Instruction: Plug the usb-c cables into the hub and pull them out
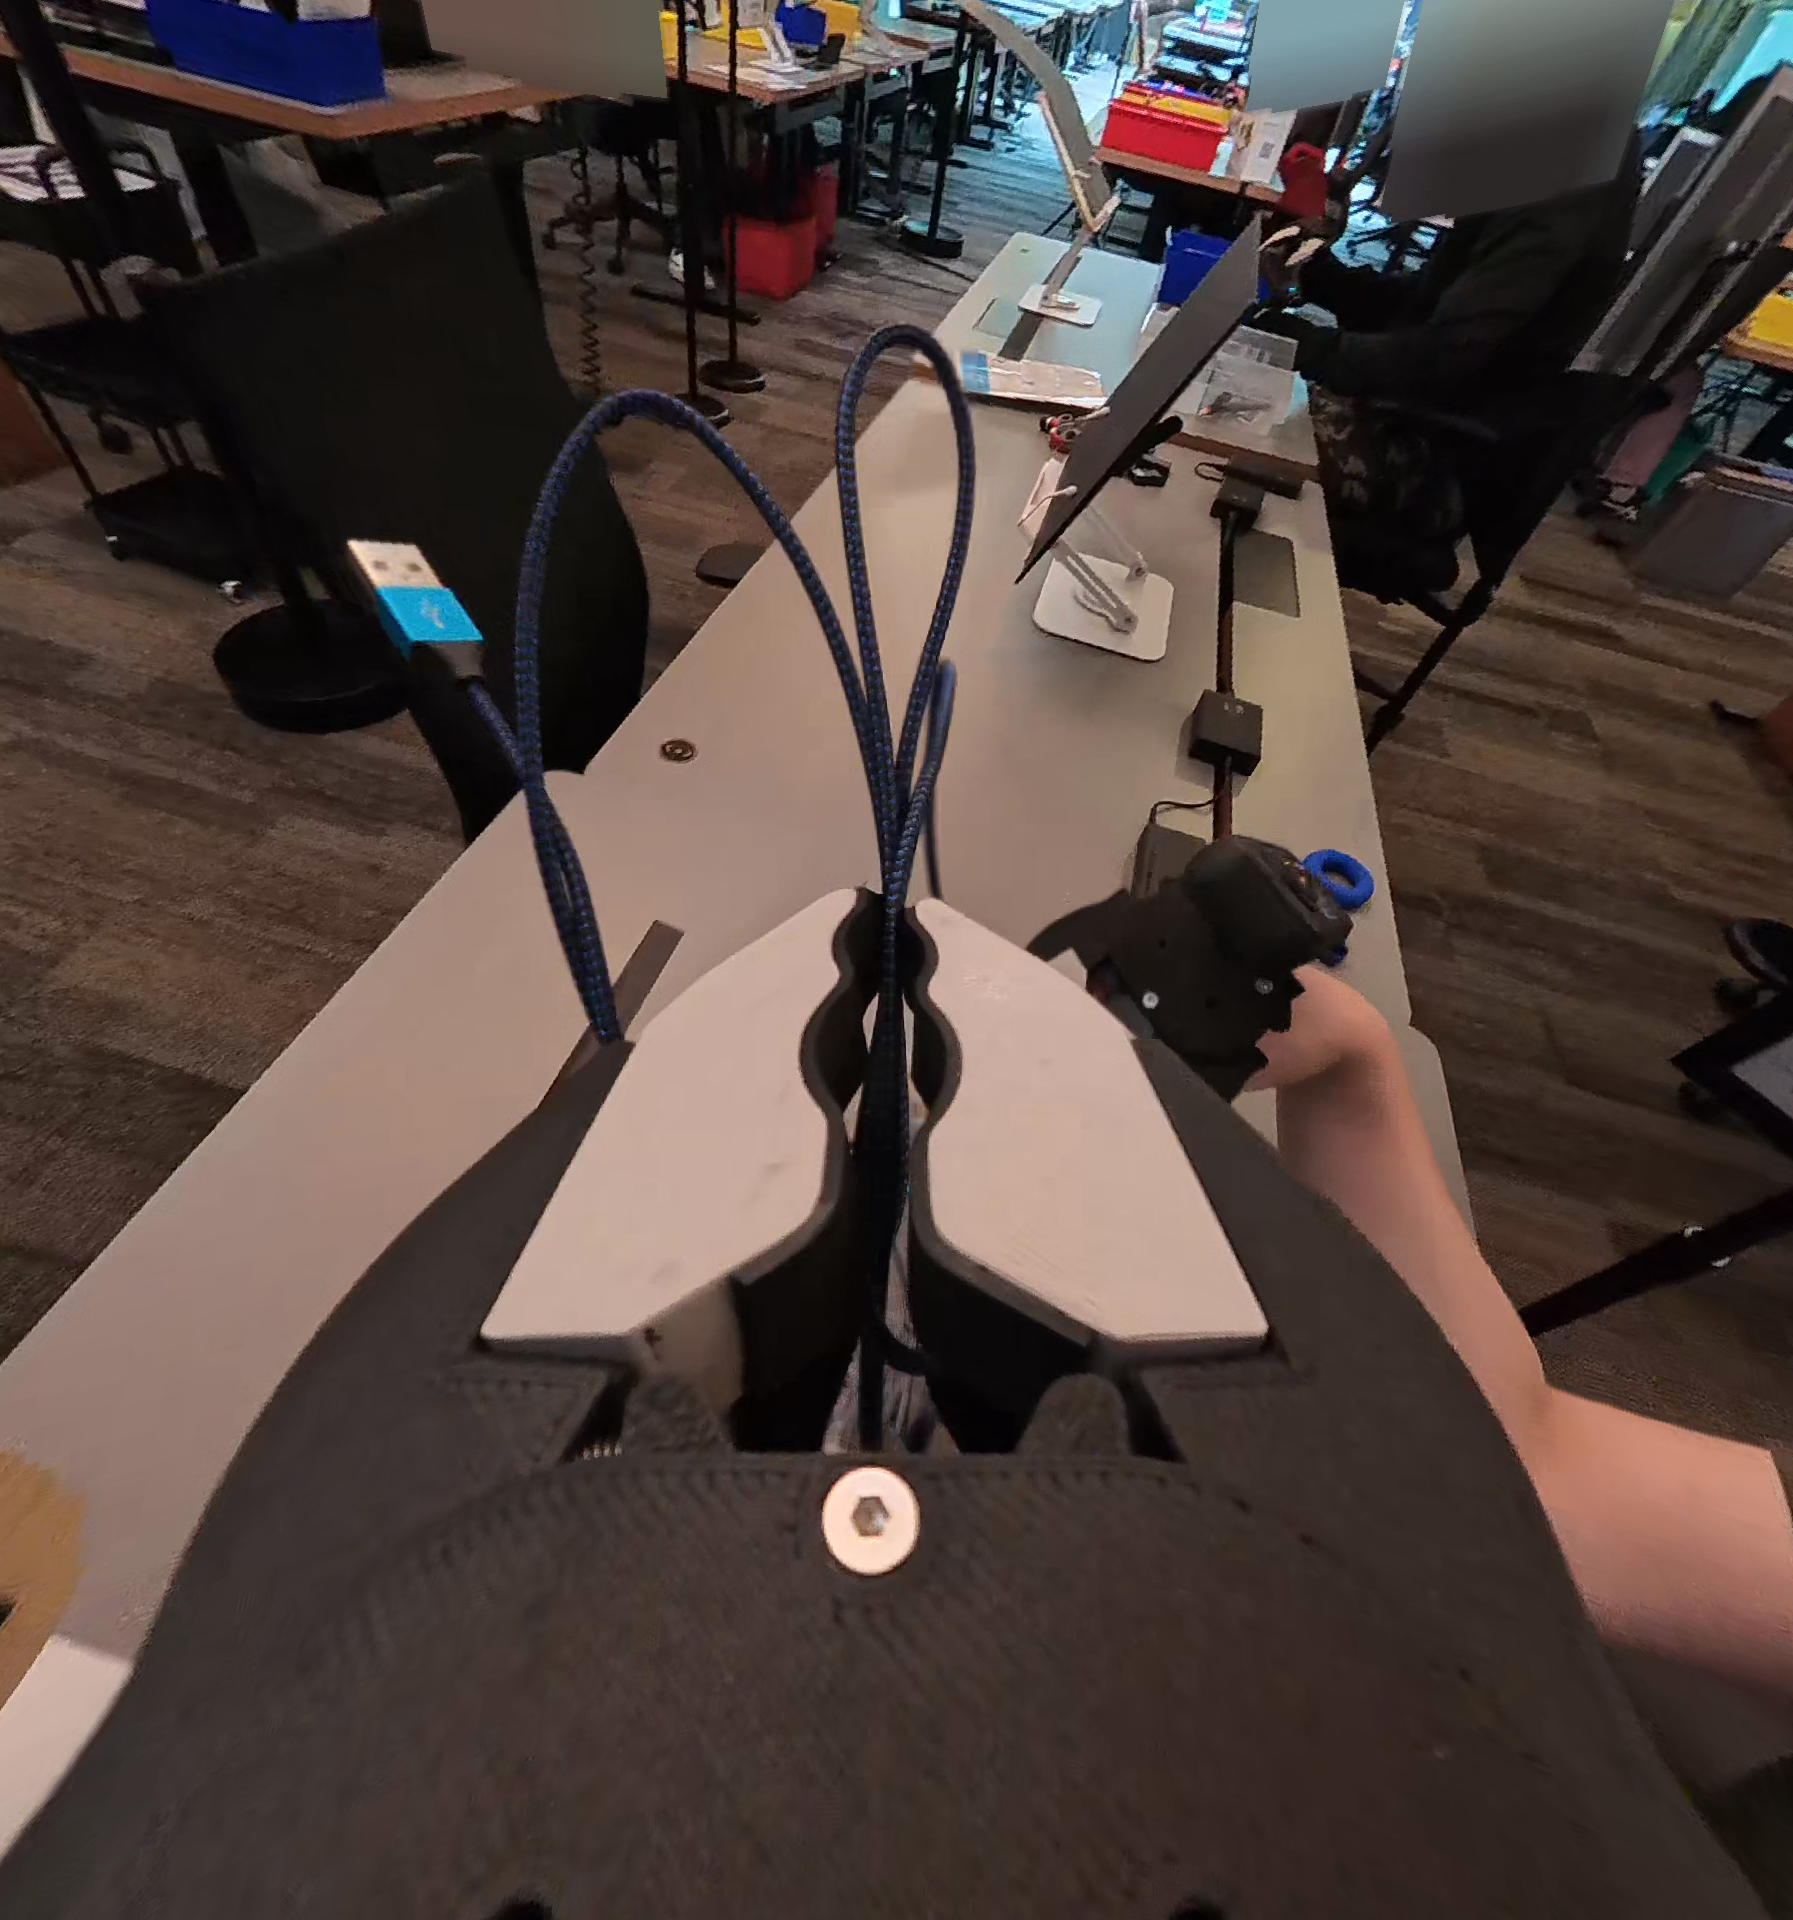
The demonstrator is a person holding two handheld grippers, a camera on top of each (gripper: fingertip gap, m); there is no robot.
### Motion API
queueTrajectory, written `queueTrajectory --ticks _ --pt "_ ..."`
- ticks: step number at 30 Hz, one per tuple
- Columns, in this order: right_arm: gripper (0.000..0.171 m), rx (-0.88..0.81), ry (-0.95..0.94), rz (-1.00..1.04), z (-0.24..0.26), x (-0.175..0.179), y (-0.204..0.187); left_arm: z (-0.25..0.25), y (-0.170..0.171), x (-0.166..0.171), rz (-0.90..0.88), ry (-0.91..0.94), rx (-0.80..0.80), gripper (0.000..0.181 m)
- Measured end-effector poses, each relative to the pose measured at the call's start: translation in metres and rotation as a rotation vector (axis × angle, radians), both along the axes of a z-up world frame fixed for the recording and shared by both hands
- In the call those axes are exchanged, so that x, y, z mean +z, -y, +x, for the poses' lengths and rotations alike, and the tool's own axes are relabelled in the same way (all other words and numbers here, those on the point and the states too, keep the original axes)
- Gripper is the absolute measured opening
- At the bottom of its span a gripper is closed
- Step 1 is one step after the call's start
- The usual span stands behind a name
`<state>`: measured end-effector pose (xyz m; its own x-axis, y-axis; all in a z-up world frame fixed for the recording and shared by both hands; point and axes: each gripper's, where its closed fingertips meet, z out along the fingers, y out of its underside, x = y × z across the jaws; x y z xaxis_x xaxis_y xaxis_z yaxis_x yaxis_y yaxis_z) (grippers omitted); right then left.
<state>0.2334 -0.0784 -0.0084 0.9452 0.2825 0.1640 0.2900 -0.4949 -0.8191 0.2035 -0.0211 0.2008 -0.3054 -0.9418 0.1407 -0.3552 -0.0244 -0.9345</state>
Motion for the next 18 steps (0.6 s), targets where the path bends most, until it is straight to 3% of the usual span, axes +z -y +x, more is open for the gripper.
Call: queueTrajectory --ticks 5,7,14,18 --pt "0.039 -0.044 -0.21 -0.185 -0.003 -0.022 0.019 0.037 0.011 0.002 -0.015 0.008 -0.006 0.002" --pt "0.039 -0.061 -0.191 -0.216 0.001 -0.025 0.028 0.046 0.017 0.014 -0.025 0.032 -0.017 0.002" --pt "0.039 0.013 -0.143 -0.054 0.004 -0.008 0.026 0.057 0.032 0.068 0.045 0.106 -0.022 0.002" --pt "0.039 0.01 -0.146 0.002 0.008 0.0 0.028 0.07 0.036 0.078 0.117 0.084 -0.006 0.002"
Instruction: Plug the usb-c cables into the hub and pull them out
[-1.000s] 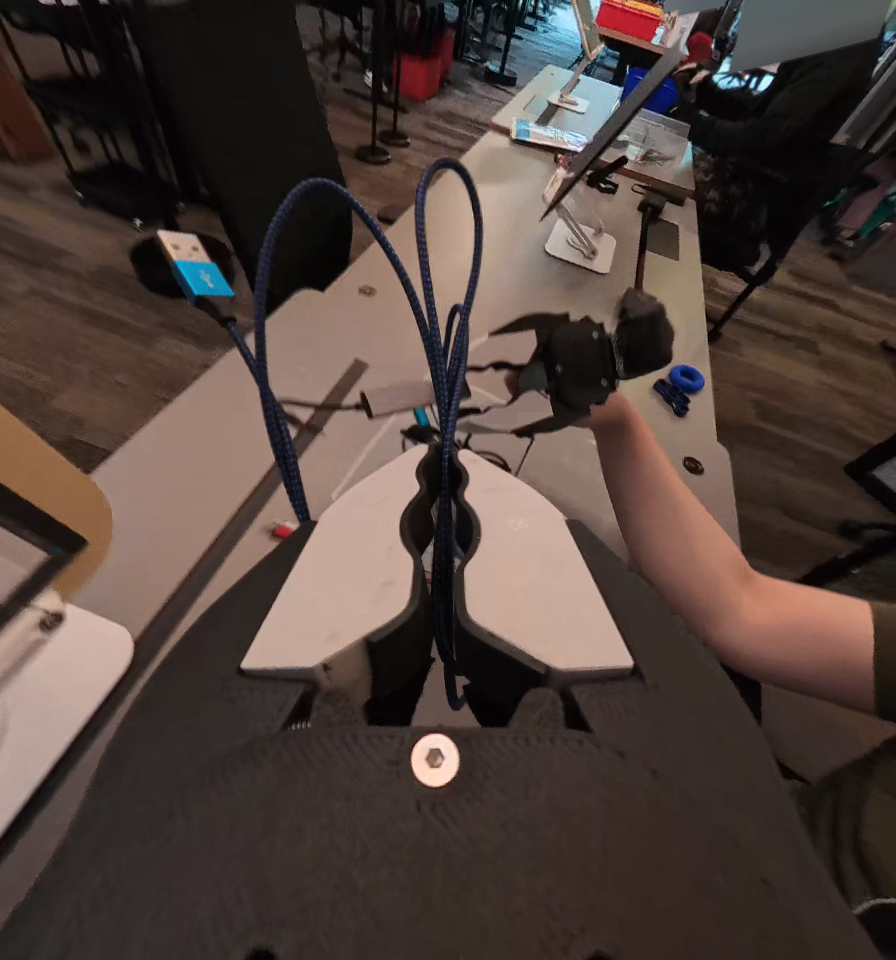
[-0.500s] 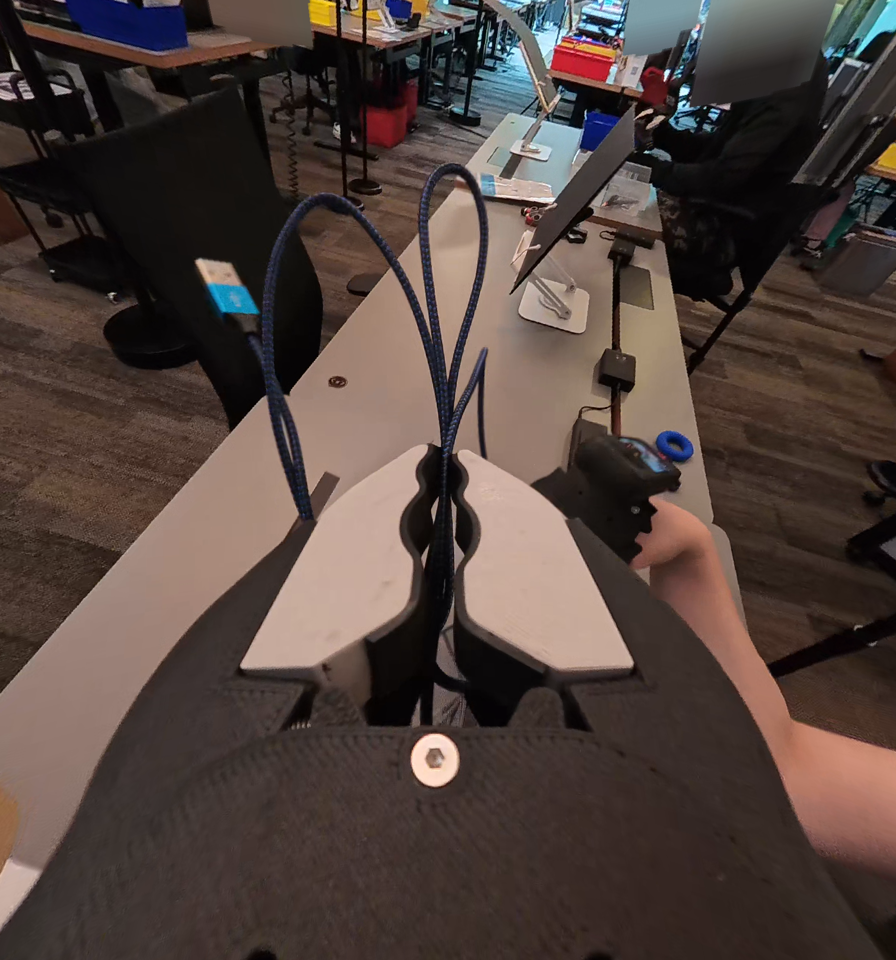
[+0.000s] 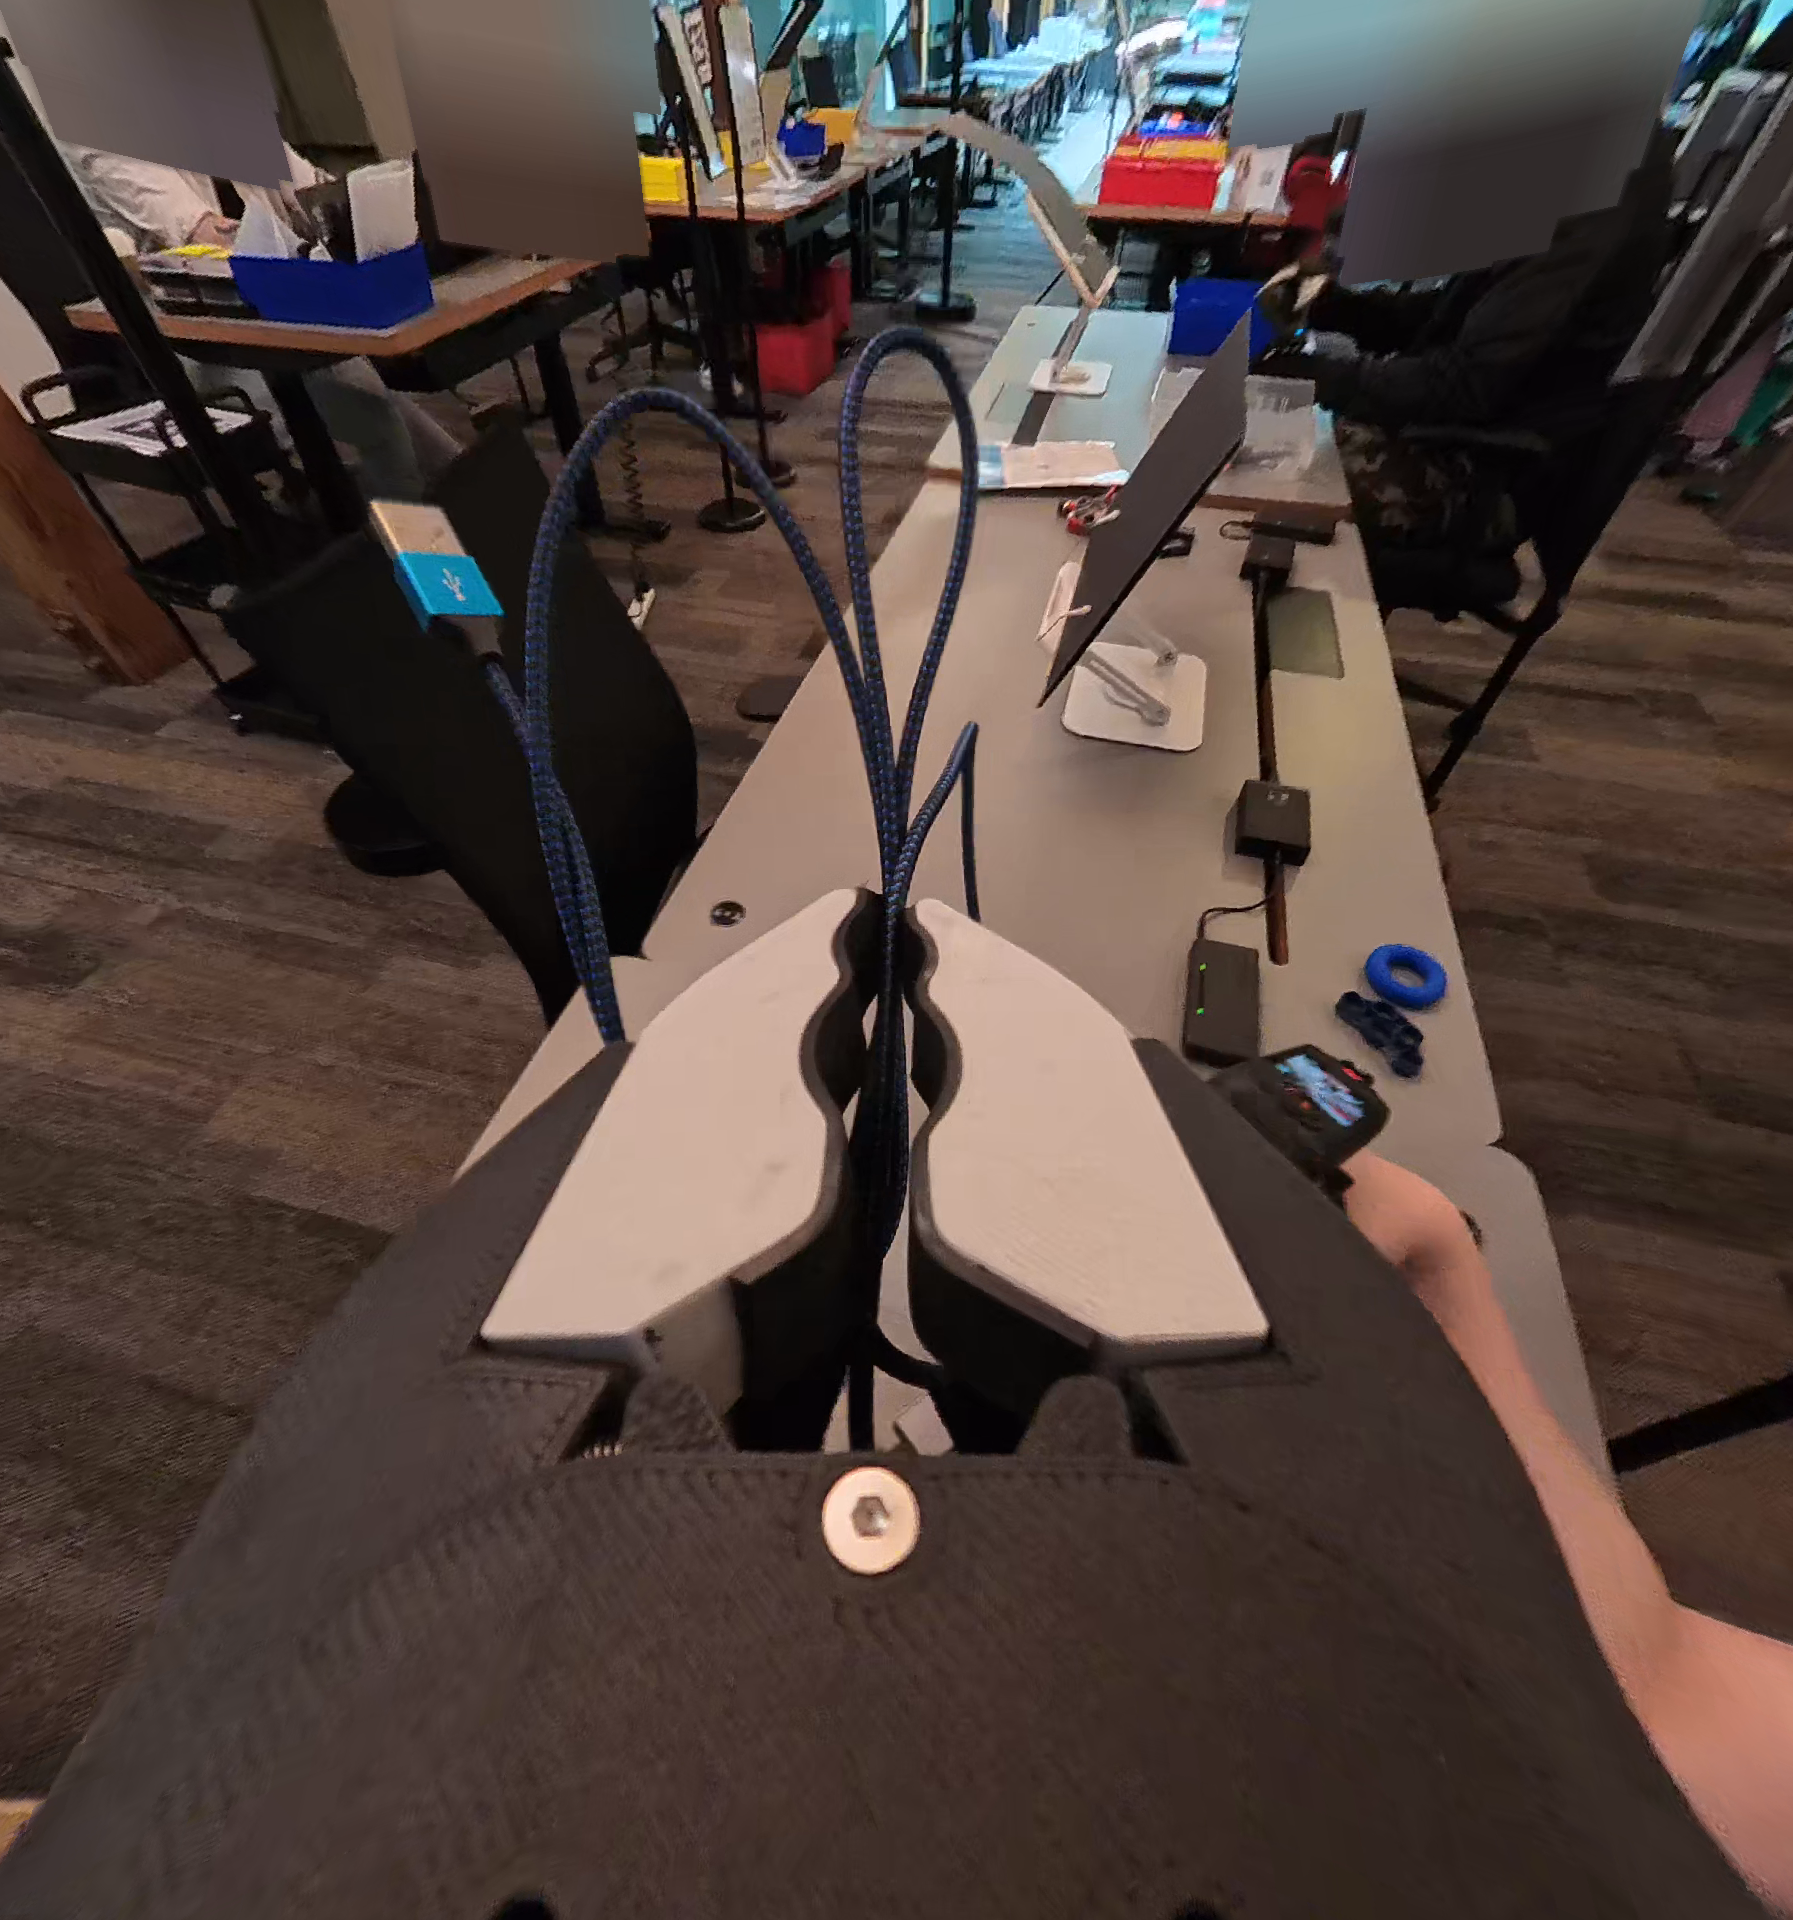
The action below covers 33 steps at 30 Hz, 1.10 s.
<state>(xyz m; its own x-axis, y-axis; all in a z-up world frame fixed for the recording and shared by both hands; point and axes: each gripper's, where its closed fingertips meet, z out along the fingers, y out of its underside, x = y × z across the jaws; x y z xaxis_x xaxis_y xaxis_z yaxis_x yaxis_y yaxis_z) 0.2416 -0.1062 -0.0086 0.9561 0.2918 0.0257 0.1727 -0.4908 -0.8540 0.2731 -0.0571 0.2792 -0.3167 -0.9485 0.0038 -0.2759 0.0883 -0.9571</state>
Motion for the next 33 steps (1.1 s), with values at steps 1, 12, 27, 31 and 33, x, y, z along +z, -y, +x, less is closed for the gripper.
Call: queueTrajectory --ticks 1,12,27,31,33 --pt "0.039 0.0 -0.006 0.029 0.001 0.005 0.001 0.004 0.0 0.001 0.023 -0.001 0.009 0.002" --pt "0.039 0.009 -0.087 0.296 0.01 0.04 -0.001 0.01 -0.026 0.024 0.048 0.013 0.081 0.003" --pt "0.039 -0.053 0.026 0.412 0.016 0.062 -0.02 0.005 -0.034 0.016 0.051 0.0 0.09 0.003" --pt "0.038 -0.093 0.019 0.473 0.022 0.072 -0.027 0.004 -0.04 0.011 0.042 -0.009 0.098 0.003" --pt "0.038 -0.108 0.022 0.491 0.024 0.075 -0.028 0.002 -0.044 0.009 0.039 -0.009 0.105 0.003"
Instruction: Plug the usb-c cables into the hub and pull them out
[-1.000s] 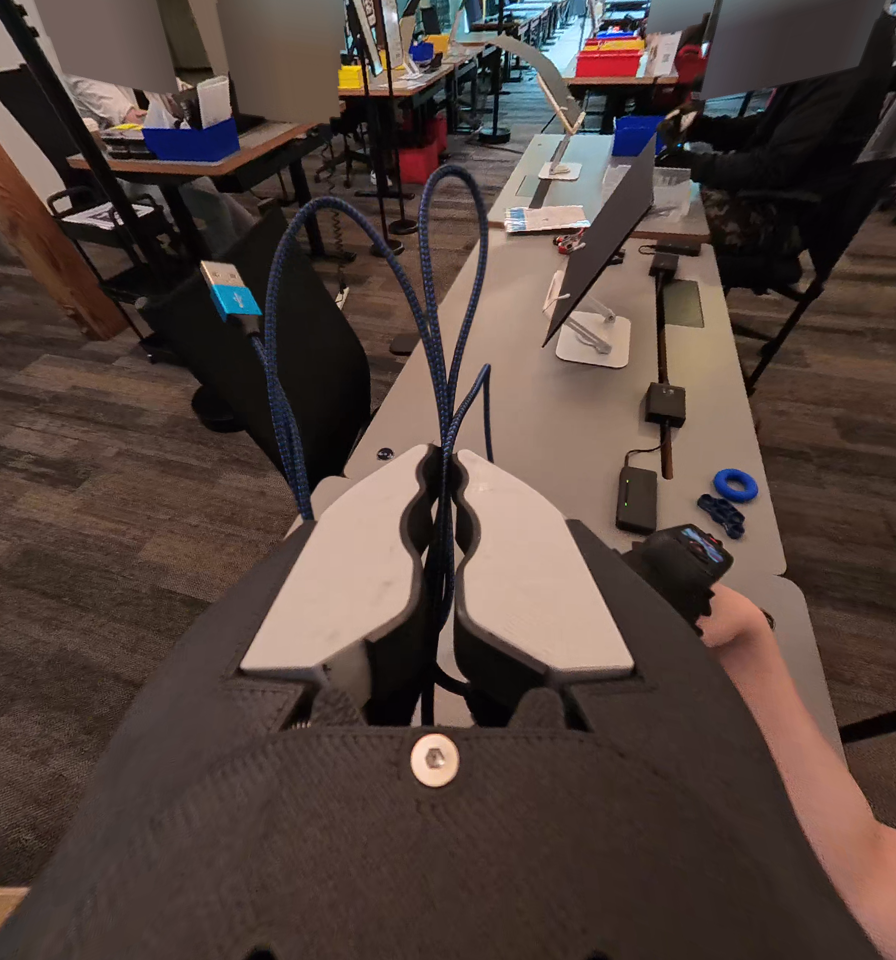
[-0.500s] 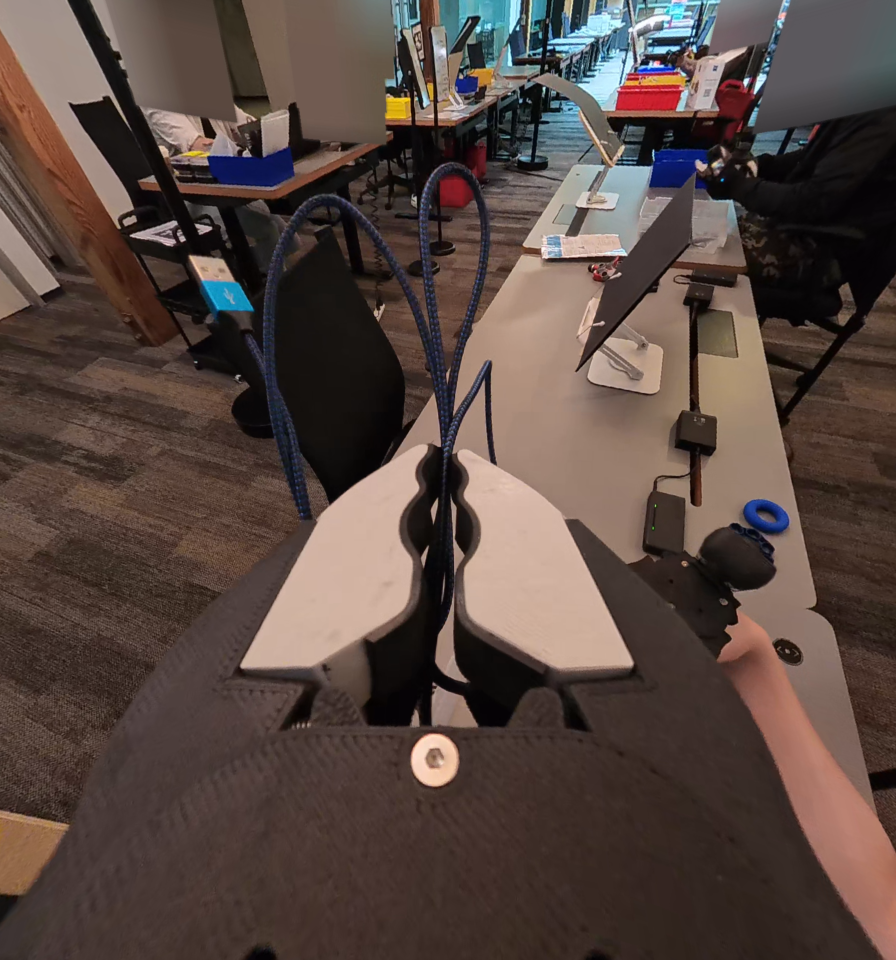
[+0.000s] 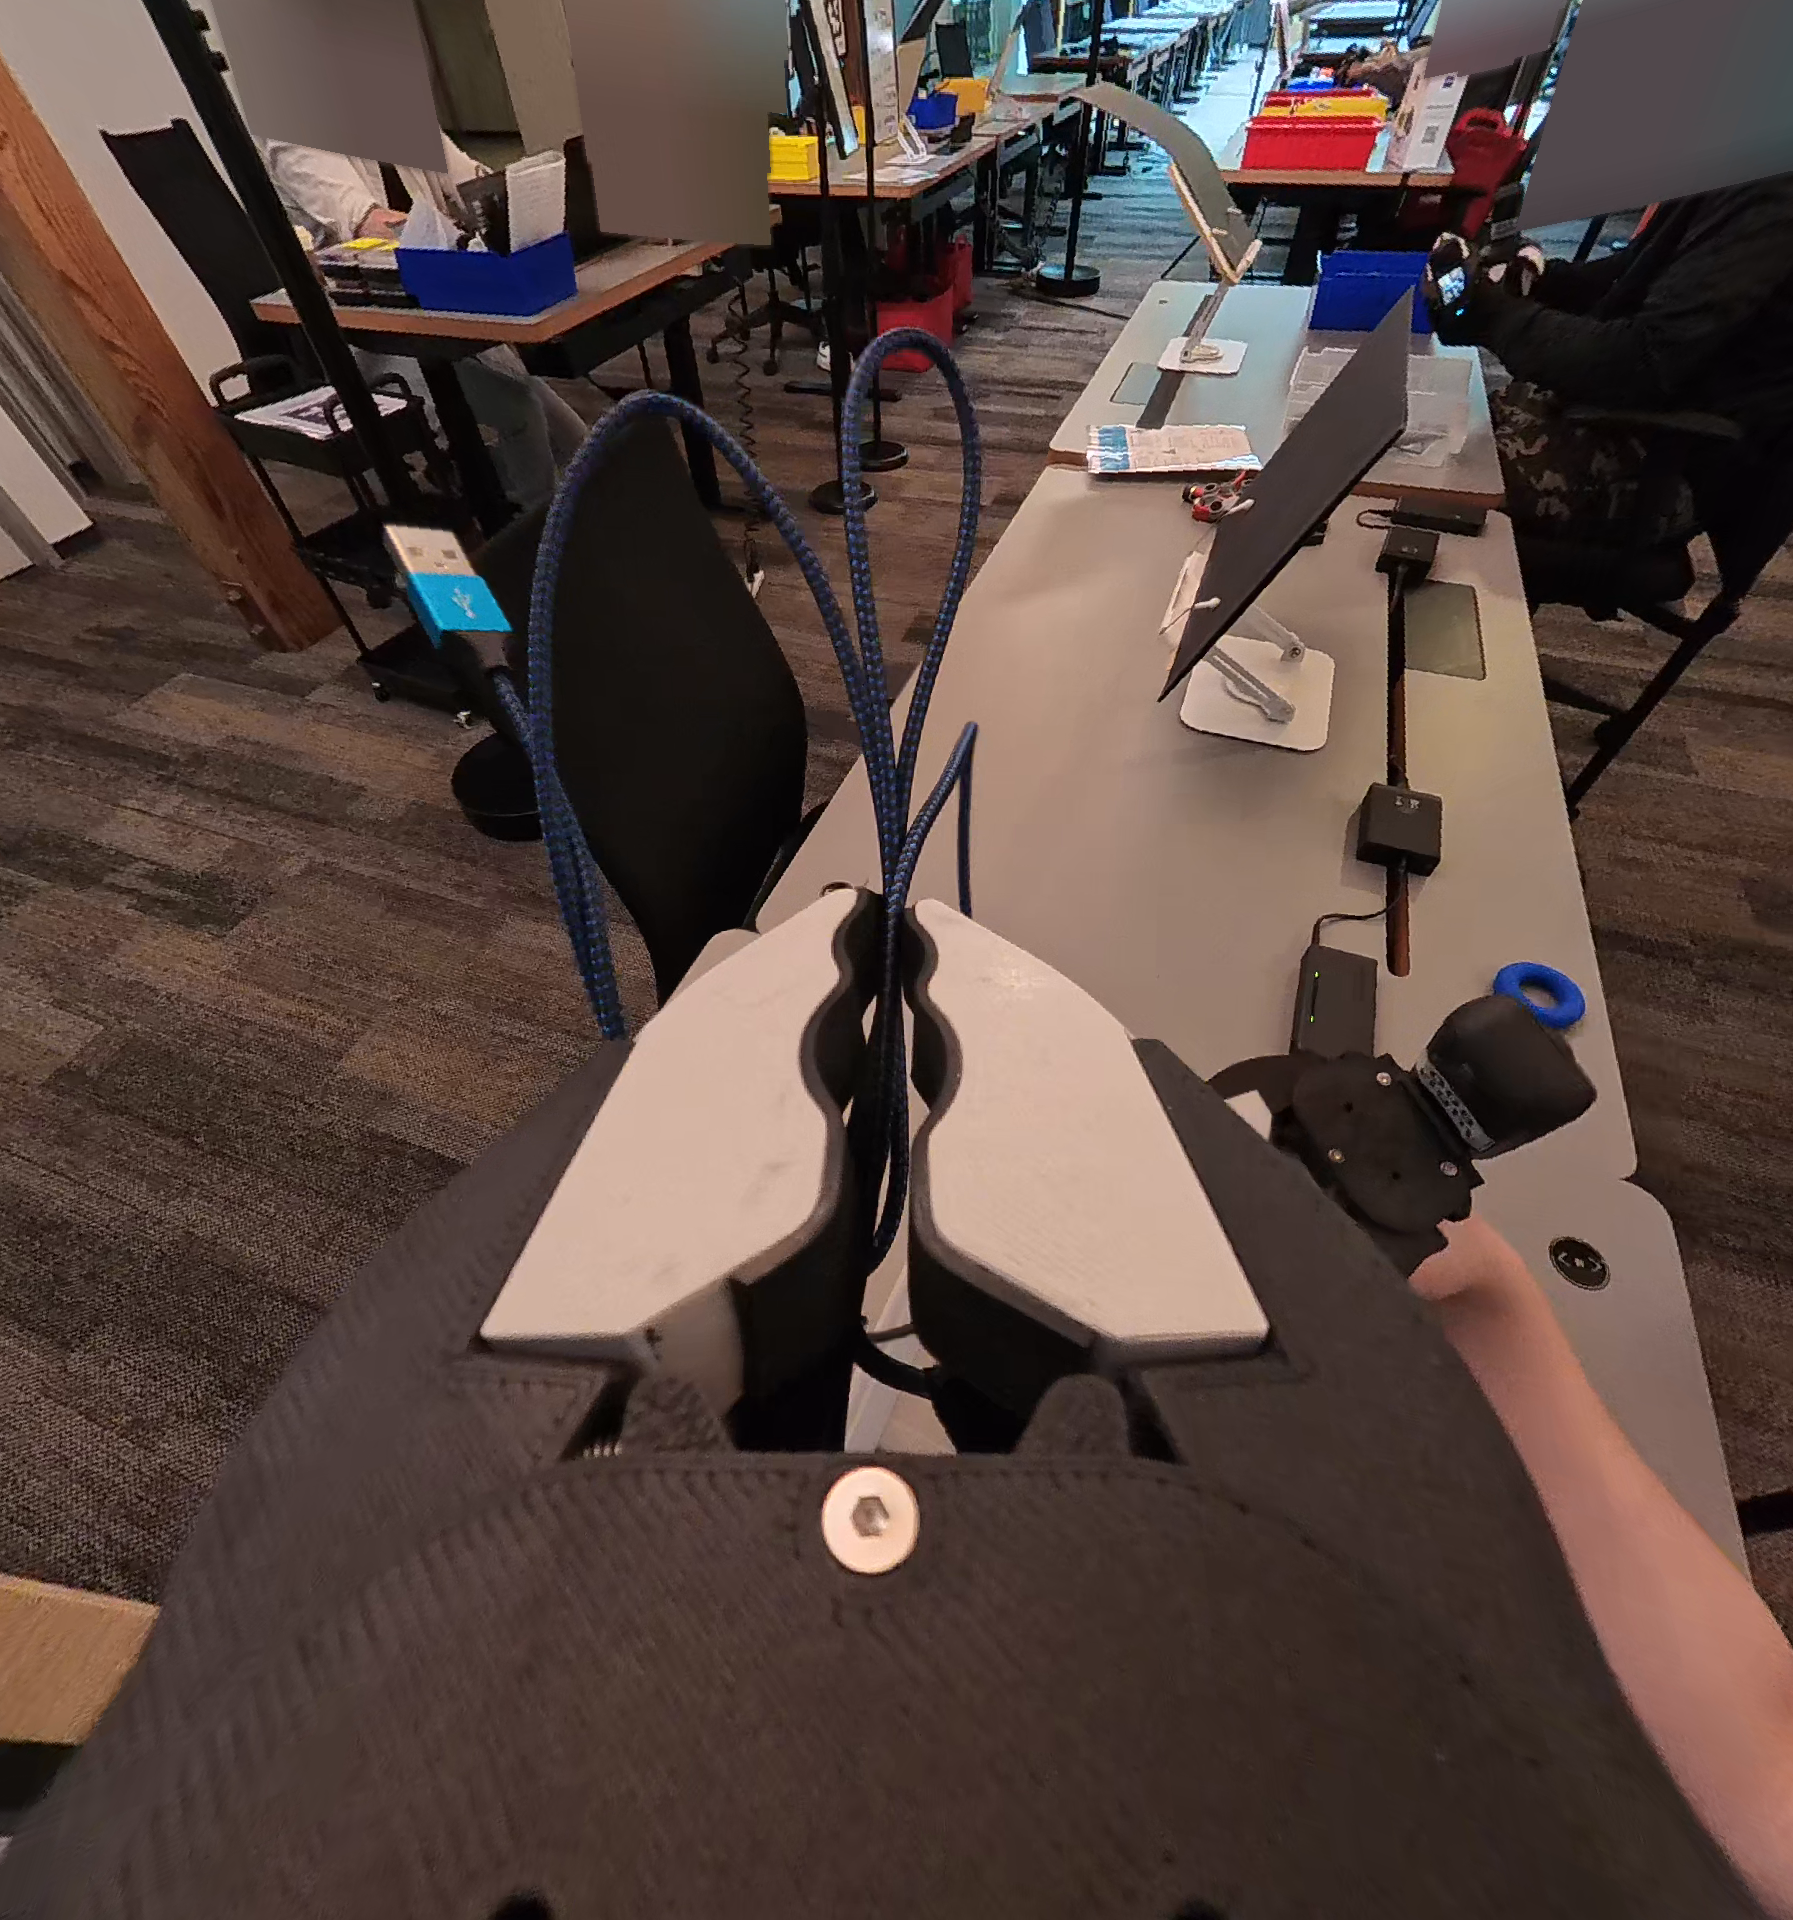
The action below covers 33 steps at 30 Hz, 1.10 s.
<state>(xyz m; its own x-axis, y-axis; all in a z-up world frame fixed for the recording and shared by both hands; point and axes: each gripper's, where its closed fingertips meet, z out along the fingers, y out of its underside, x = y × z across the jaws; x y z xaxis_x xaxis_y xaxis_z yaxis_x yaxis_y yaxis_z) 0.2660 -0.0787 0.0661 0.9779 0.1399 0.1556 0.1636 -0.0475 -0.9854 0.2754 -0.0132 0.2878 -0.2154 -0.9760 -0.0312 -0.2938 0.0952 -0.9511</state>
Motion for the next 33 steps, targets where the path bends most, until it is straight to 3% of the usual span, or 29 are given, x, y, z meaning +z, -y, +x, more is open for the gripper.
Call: queueTrajectory --ticks 8,13,22,29,30,31,33 --pt "0.038 0.175 0.023 0.071 -0.025 0.008 0.029 -0.001 -0.006 -0.004 -0.012 -0.001 0.002 0.003" --pt "0.038 0.278 0.045 -0.049 -0.04 -0.015 0.034 0.003 -0.003 -0.013 -0.018 -0.013 -0.009 0.003" --pt "0.038 0.302 0.192 0.038 -0.059 -0.008 0.027 0.015 0.001 -0.019 -0.026 0.004 -0.025 0.002" --pt "0.037 0.295 0.119 0.171 -0.04 0.003 0.047 0.03 -0.001 -0.021 -0.033 0.014 -0.009 0.003" --pt "0.011 0.32 0.114 0.224 -0.039 0.008 0.056 0.032 0.0 -0.021 -0.033 0.012 -0.011 0.003" --pt "0.0 0.352 0.066 0.321 -0.039 0.023 0.066 0.034 0.001 -0.019 -0.031 0.016 -0.012 0.002" --pt "0.0 0.393 -0.044 0.447 -0.034 0.043 0.084 0.038 0.003 -0.018 -0.034 0.022 -0.02 0.003"
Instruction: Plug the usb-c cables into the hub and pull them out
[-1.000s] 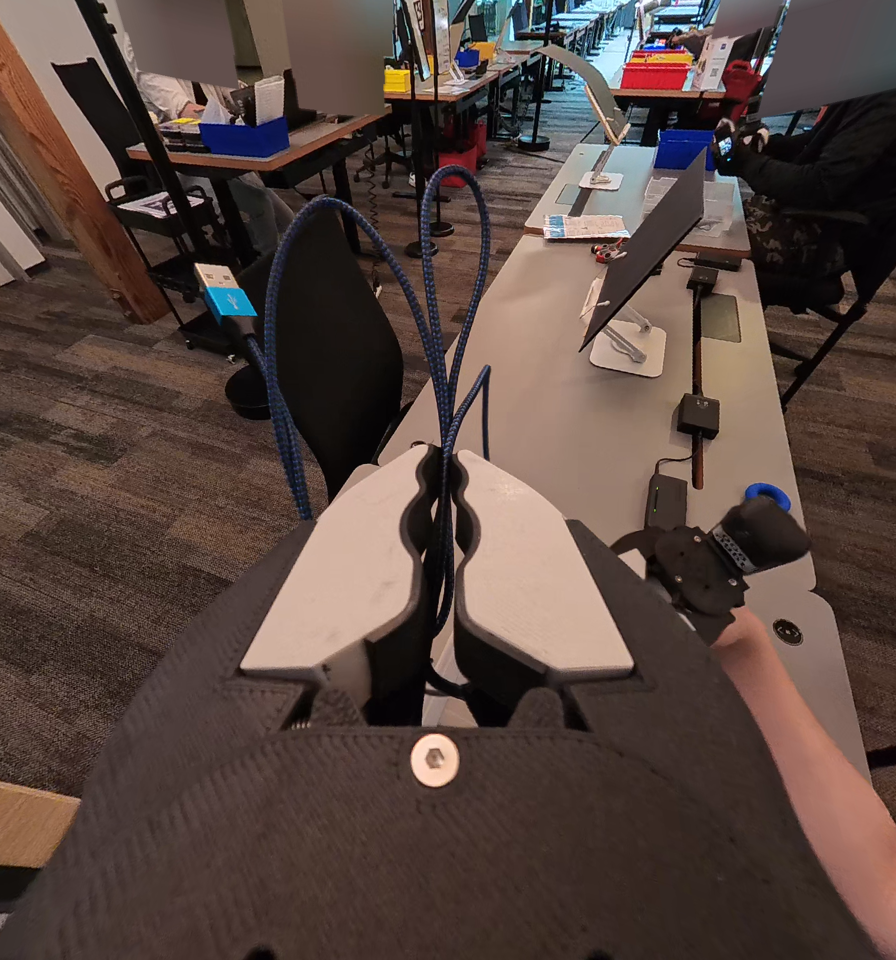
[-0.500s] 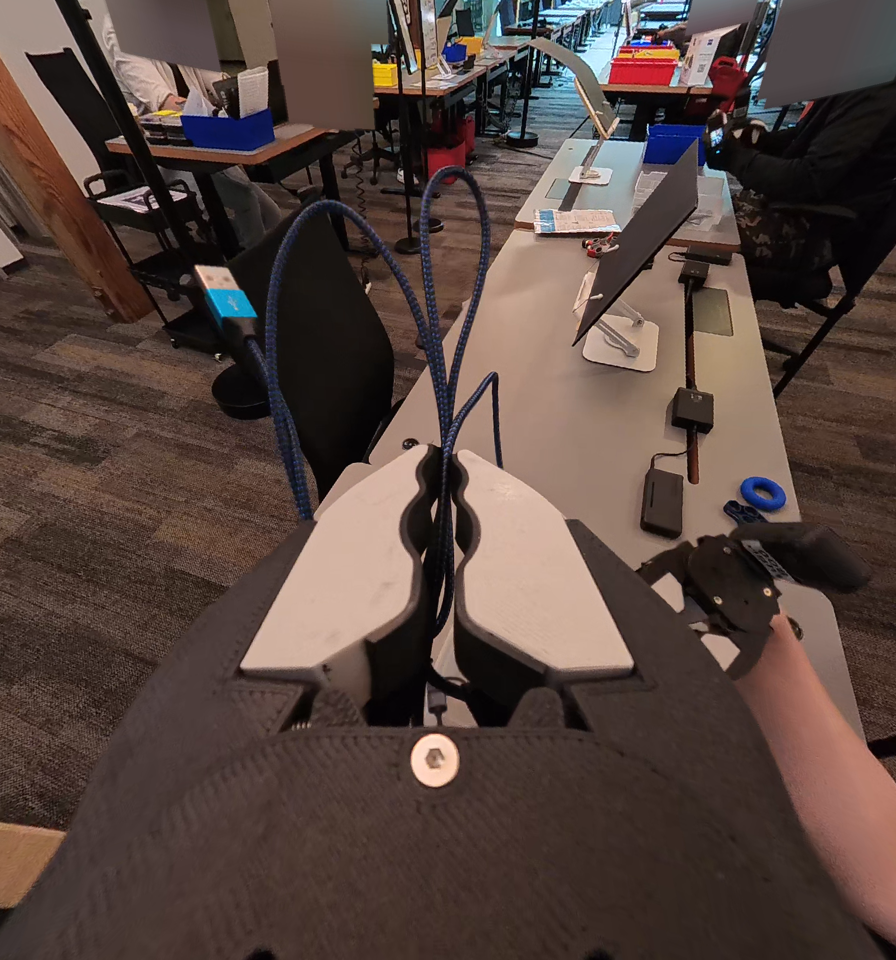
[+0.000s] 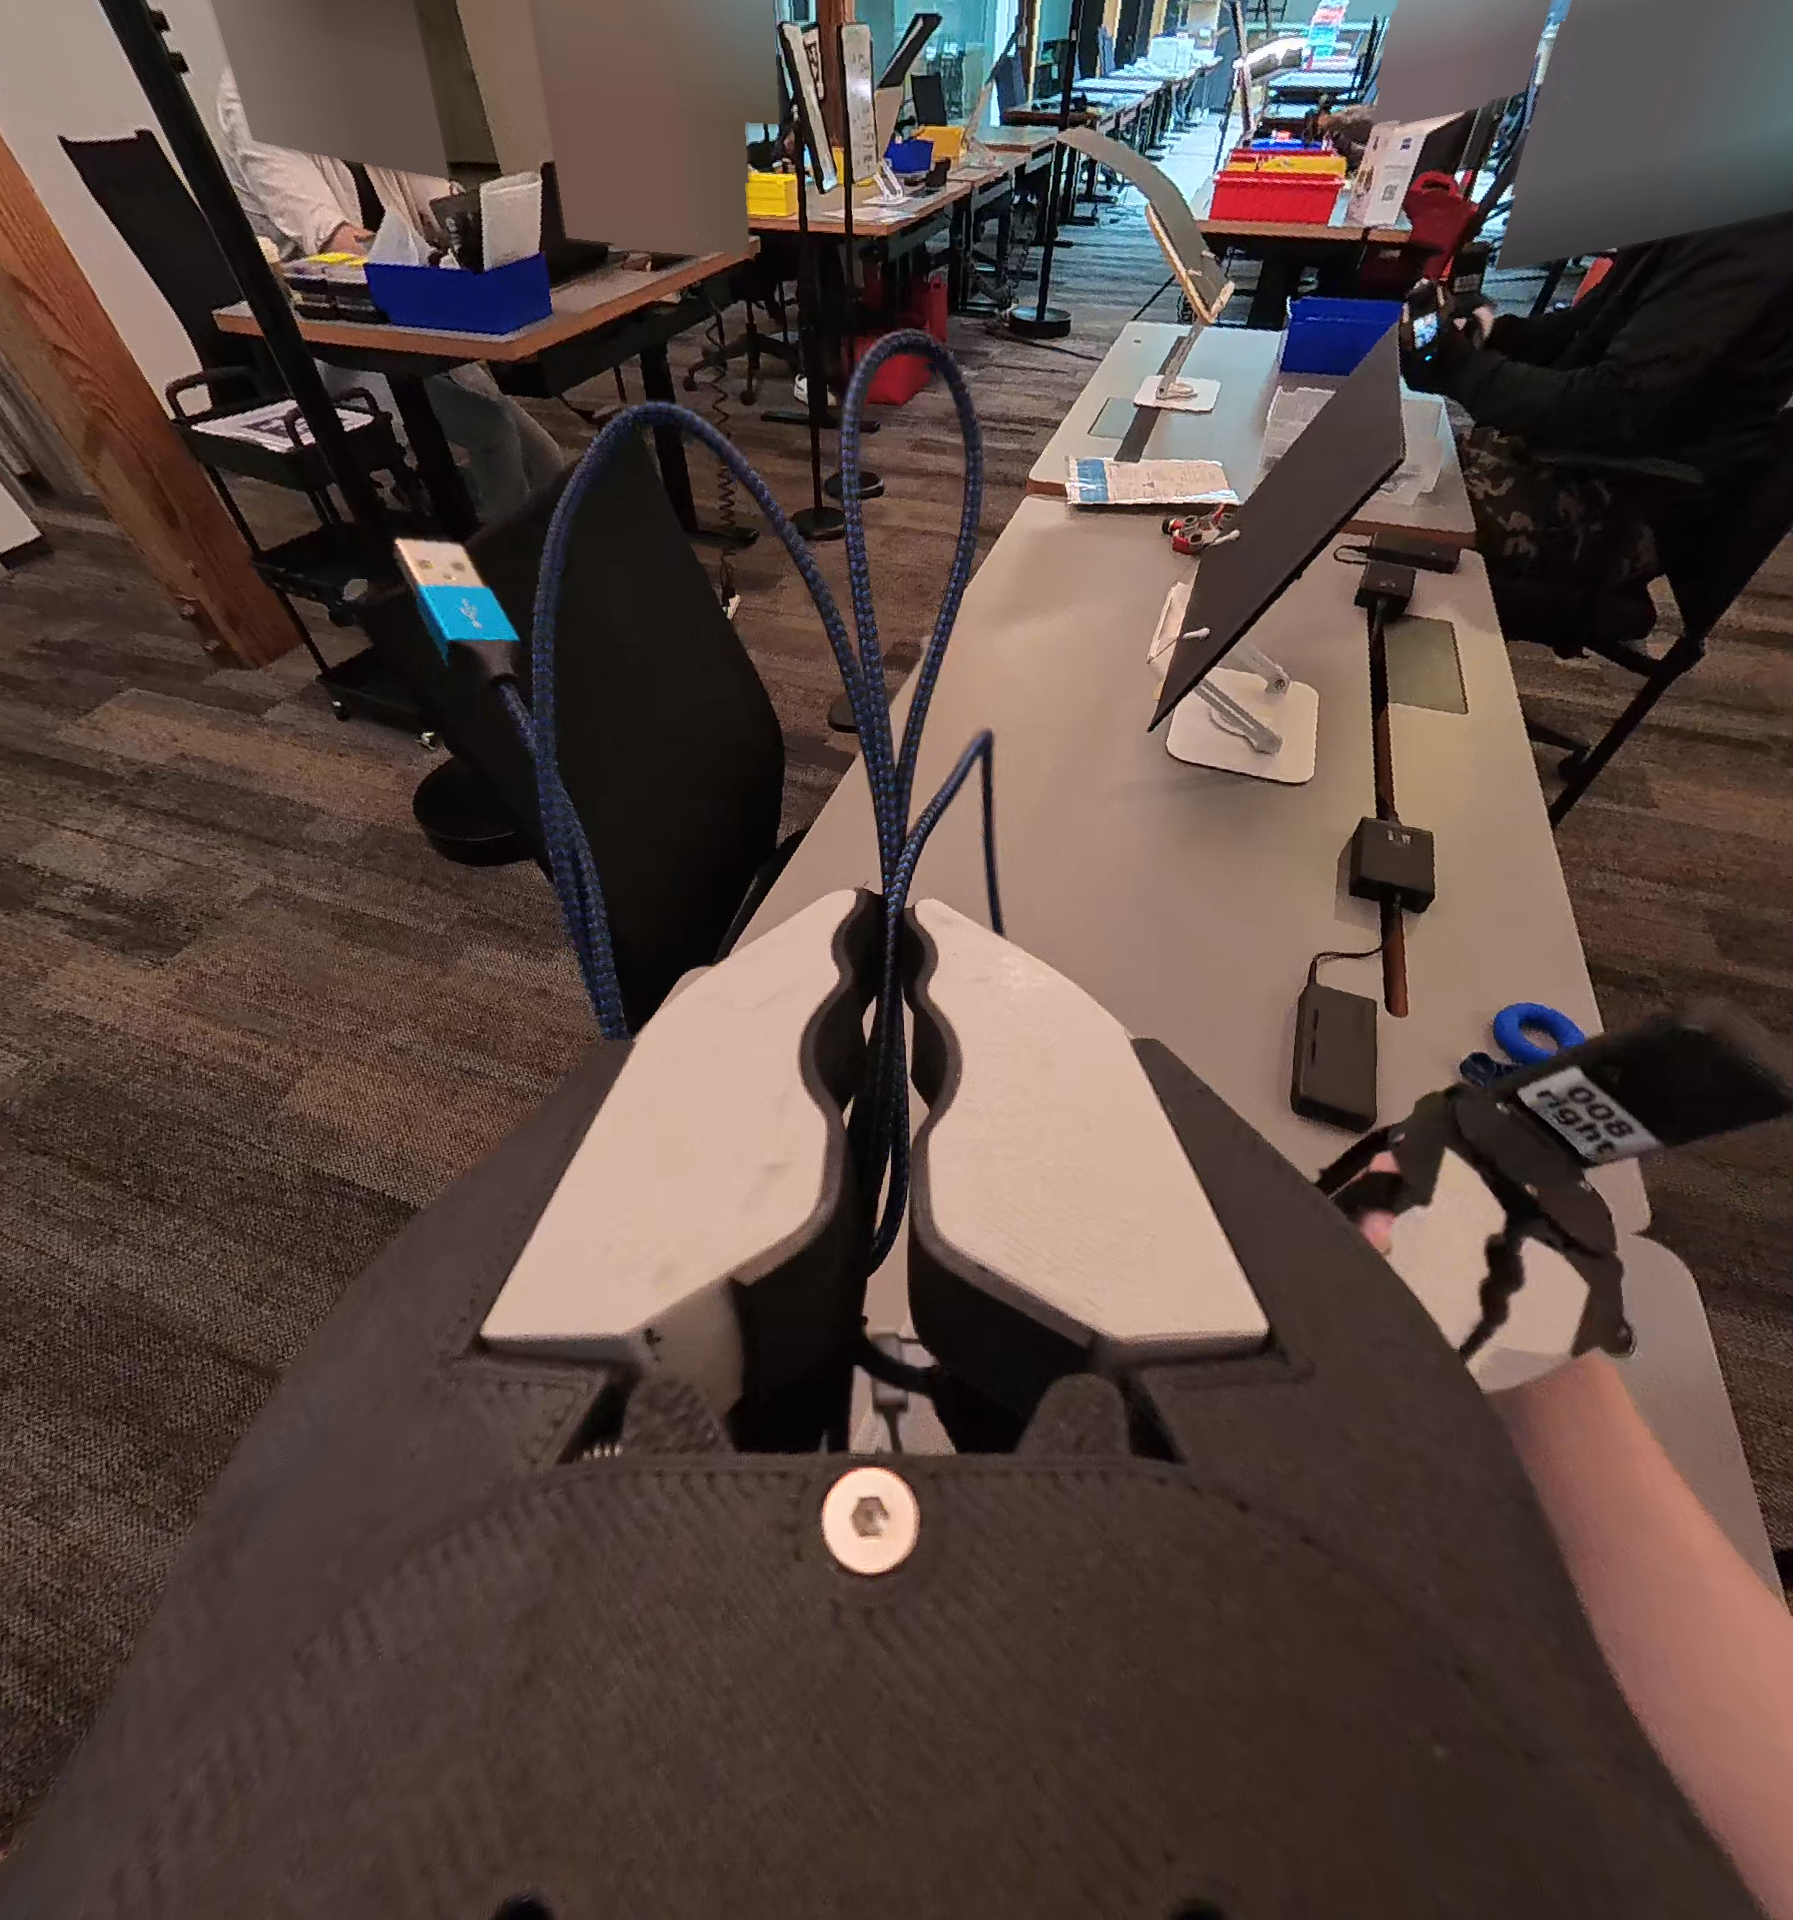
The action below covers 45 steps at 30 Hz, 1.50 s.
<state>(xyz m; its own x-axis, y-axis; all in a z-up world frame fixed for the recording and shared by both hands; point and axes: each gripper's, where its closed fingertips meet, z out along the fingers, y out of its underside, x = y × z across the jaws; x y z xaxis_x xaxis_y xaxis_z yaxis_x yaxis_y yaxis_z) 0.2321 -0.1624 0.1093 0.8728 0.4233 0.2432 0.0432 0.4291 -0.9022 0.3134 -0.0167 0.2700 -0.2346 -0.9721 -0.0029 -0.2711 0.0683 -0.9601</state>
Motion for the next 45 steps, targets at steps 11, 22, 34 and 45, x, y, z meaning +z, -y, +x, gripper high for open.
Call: queueTrajectory --ticks 11,22,34,45 --pt "0.036 -0.348 0.104 -0.625 0.038 -0.09 -0.043 0.0 -0.007 -0.014 -0.003 -0.019 0.007 0.003" --pt "0.056 -0.448 -0.431 -0.954 0.096 -0.152 -0.034 -0.016 0.008 -0.102 0.105 -0.19 -0.057 0.002" --pt "0.033 -0.251 -0.522 -1.124 0.073 -0.175 -0.046 -0.061 0.036 -0.248 0.165 -0.173 -0.28 0.003" --pt "0.031 -0.311 -0.4 -1.11 0.075 -0.171 -0.045 -0.087 0.031 -0.266 -0.038 -0.313 -0.414 0.059"
